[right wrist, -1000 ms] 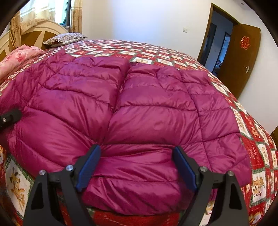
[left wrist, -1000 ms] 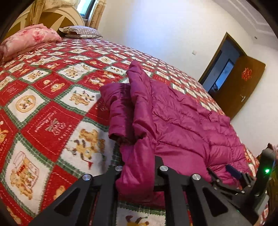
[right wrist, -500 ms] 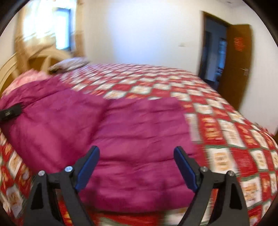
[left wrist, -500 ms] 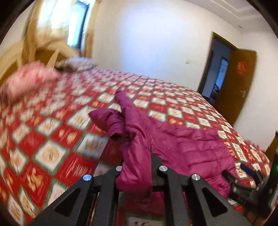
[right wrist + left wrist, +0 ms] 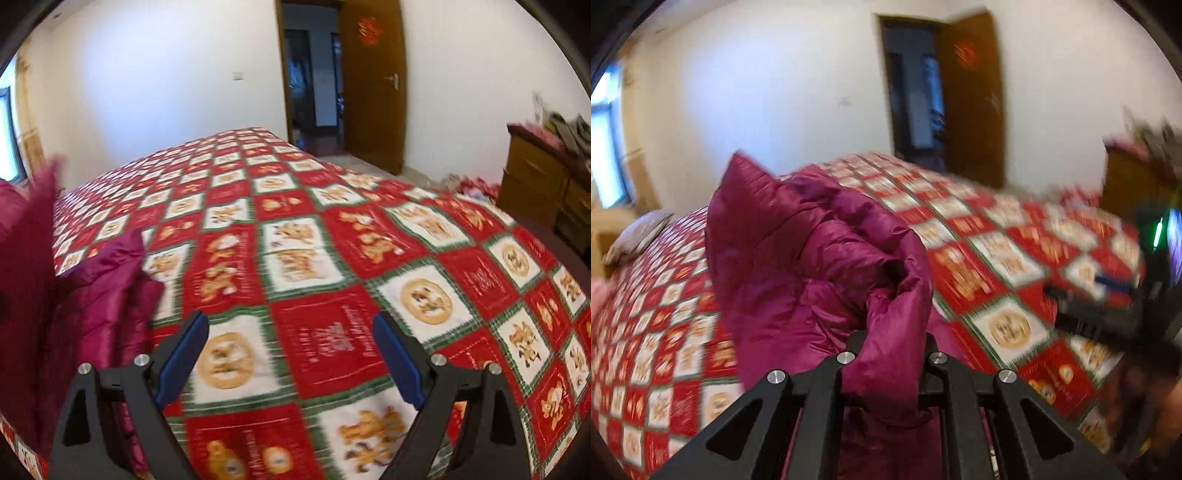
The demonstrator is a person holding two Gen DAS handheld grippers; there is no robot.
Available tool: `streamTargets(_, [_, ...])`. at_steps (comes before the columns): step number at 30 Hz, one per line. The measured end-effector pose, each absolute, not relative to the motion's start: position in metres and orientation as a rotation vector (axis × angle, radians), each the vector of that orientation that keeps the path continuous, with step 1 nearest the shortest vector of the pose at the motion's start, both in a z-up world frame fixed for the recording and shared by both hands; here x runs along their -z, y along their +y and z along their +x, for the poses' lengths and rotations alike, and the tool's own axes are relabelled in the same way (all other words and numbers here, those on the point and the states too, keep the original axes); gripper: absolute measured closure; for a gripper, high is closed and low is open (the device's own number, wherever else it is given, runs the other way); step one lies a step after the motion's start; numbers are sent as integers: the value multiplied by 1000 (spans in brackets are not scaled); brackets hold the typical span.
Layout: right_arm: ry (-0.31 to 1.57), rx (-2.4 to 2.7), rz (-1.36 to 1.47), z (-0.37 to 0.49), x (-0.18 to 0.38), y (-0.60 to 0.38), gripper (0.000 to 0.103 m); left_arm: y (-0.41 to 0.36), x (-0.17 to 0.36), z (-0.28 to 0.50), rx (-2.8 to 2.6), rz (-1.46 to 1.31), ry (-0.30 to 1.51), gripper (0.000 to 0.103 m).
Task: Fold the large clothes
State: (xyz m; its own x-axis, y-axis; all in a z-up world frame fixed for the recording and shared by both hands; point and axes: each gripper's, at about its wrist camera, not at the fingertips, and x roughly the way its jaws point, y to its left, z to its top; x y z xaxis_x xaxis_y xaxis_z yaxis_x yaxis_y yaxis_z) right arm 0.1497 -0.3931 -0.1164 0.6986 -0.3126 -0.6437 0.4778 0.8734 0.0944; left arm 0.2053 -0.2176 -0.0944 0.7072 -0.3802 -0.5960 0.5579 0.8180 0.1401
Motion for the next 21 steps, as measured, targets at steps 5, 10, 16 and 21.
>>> streamTargets(5, [692,434,287,151,129,-404,11,-275,144,198,523,550,604,86])
streamTargets(10, [700,453,288,151,136,-414,11,-282,116,170,506,586,501,64])
streamTargets(16, [697,459,305,152,119,-422,30,-232,49,170,495,413,408,18])
streamTargets(21, [691,319,266,185,74,-390,53,-169,46,249,198,314,524,18])
